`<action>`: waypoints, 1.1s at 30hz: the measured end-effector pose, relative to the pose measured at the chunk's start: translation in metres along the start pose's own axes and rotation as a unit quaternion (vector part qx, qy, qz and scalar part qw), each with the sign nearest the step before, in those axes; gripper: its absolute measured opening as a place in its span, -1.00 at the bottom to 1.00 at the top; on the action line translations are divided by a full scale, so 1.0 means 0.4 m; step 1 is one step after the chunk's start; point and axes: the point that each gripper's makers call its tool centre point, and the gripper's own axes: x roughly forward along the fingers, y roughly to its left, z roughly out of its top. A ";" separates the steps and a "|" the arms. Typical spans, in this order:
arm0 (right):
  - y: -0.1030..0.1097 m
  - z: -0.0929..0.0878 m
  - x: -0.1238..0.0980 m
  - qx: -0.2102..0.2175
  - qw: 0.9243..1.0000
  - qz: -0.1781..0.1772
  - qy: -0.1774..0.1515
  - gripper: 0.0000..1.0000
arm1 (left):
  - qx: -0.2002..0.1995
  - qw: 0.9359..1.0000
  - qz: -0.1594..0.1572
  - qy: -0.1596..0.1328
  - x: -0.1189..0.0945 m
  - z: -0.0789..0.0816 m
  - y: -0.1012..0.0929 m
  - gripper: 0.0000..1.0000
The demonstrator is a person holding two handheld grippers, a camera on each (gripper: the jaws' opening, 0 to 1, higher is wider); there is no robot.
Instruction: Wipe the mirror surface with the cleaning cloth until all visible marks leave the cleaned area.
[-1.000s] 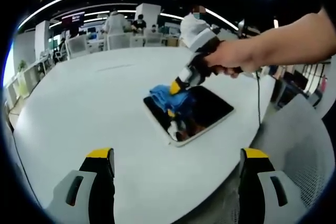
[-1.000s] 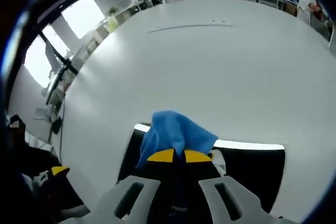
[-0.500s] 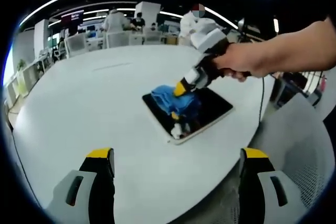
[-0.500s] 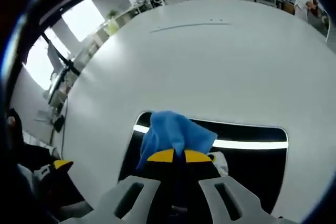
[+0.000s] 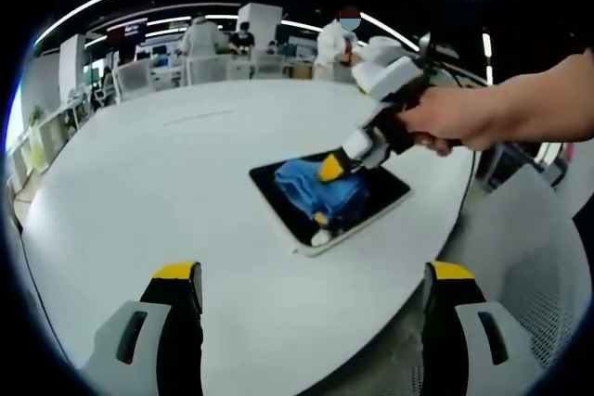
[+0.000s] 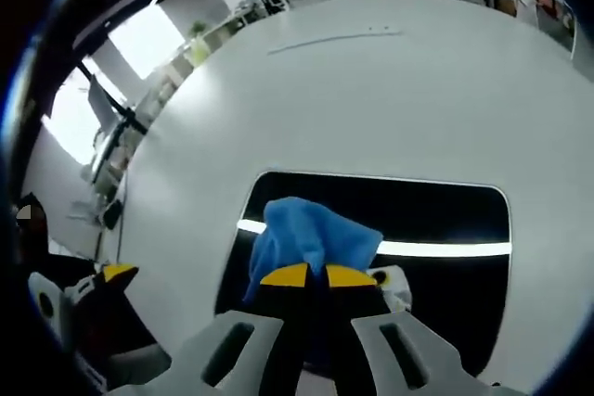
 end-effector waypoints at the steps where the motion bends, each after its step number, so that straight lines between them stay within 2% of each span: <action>1: 0.001 -0.003 -0.001 0.001 1.000 0.000 0.000 -1.00 | 0.001 1.000 0.000 0.000 0.000 0.001 -0.001 0.99; 33: 0.043 -0.103 -0.042 0.016 0.999 0.031 0.016 -1.00 | -0.001 1.000 -0.002 0.012 0.003 -0.009 -0.002 0.99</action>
